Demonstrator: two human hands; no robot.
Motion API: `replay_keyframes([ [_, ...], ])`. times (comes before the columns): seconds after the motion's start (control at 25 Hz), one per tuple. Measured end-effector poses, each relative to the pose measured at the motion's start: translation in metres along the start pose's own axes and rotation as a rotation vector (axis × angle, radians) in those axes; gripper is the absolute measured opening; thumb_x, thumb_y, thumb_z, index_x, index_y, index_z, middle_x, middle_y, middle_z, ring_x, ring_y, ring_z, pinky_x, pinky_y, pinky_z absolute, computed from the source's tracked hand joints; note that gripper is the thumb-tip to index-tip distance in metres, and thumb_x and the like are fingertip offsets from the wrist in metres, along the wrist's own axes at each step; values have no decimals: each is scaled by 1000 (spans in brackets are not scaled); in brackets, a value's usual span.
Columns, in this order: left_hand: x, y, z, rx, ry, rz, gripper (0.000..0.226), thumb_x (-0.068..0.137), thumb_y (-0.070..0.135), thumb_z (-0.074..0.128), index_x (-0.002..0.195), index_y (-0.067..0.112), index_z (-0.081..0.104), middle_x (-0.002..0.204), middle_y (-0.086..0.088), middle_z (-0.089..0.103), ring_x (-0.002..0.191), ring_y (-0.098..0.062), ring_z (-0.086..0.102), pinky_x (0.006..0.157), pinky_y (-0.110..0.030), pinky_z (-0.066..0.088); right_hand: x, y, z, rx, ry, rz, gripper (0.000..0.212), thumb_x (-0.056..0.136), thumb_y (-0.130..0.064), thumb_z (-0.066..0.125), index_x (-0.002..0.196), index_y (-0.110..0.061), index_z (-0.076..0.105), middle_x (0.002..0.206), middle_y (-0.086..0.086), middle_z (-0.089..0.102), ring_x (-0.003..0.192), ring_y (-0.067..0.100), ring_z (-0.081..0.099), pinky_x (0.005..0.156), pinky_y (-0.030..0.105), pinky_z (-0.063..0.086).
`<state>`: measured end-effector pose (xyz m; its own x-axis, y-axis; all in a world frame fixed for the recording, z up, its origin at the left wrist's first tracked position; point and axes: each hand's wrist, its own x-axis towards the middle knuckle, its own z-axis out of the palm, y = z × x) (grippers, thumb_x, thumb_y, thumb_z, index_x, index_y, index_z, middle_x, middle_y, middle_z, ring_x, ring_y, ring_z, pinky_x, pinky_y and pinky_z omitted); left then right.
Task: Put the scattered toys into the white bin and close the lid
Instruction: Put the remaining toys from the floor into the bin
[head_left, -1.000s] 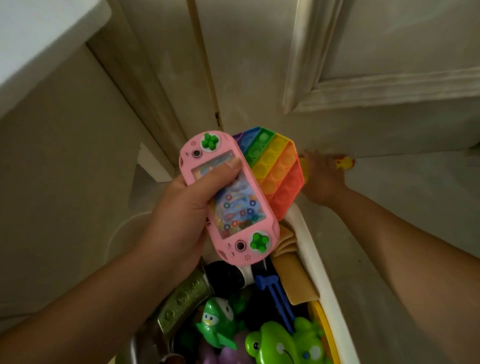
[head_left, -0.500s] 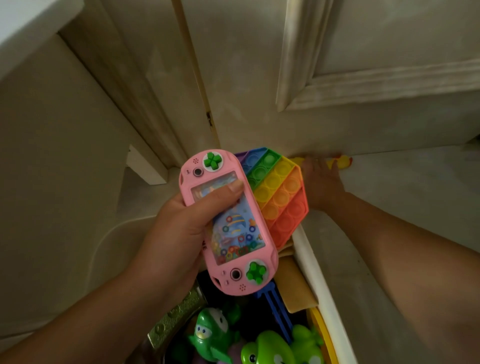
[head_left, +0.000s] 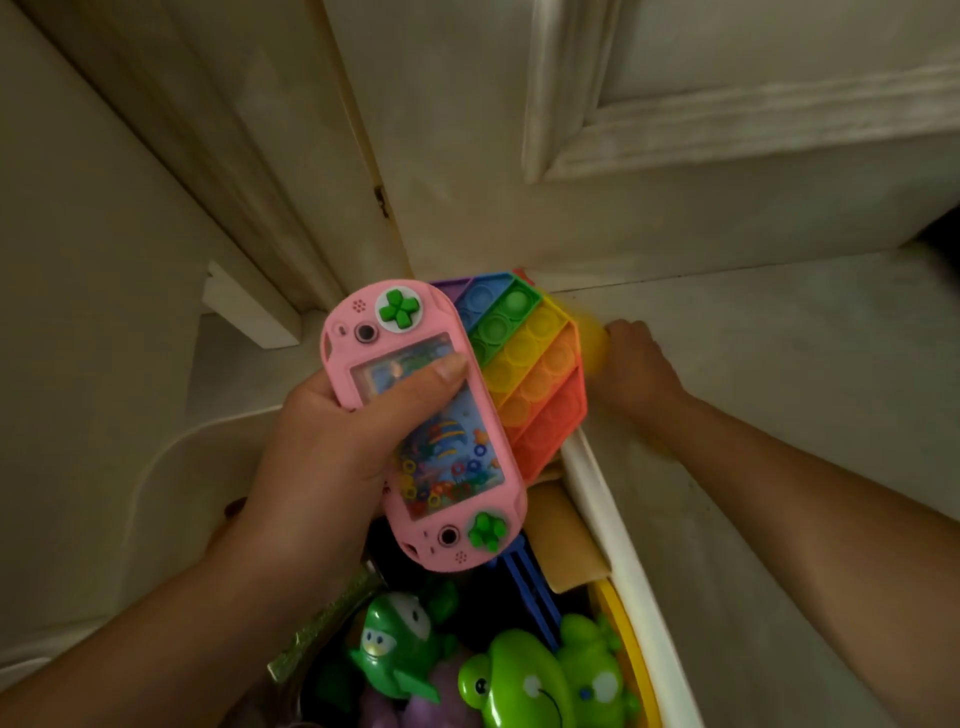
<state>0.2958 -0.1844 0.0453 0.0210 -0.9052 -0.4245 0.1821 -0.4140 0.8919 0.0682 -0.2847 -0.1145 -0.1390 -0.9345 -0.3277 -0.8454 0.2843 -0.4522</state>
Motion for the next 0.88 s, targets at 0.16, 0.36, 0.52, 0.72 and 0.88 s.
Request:
replay_keyframes([
  [0.16,-8,-2,-3,-28,43,14,27,68,22,70,94,14,72,91,-11,76,78,-27,74,65,-40,60,-42,-4,-35,306,48,54,66,68,-52,76,115,-13,50,106,6,61,84,22,65,62,29,45],
  [0.36,-37,1,-20,-98,7,-45,39,74,24,71,109,6,69,105,-18,73,95,-37,70,86,-56,54,-135,-34,-99,556,152,-4,67,78,-49,66,137,-38,36,92,-11,64,71,13,67,66,30,53],
  [0.52,-87,14,-38,-99,29,1,41,68,25,73,105,8,70,101,-18,74,88,-34,72,83,-52,56,-220,-65,-120,512,175,-75,73,68,-66,60,134,-46,35,99,-13,65,87,16,68,83,41,55],
  [0.72,-136,11,-54,-140,67,63,37,78,18,73,112,7,64,94,-15,75,82,-31,74,68,-40,59,-293,-82,-84,231,92,-73,72,72,-64,64,126,-25,38,109,-1,61,98,23,63,75,31,45],
  [0.88,-160,8,-60,16,53,64,25,80,21,73,102,9,68,87,-10,76,74,-27,75,62,-35,59,-327,-76,-52,-315,103,-226,88,81,-70,48,147,-27,8,133,7,40,104,32,61,73,35,45],
])
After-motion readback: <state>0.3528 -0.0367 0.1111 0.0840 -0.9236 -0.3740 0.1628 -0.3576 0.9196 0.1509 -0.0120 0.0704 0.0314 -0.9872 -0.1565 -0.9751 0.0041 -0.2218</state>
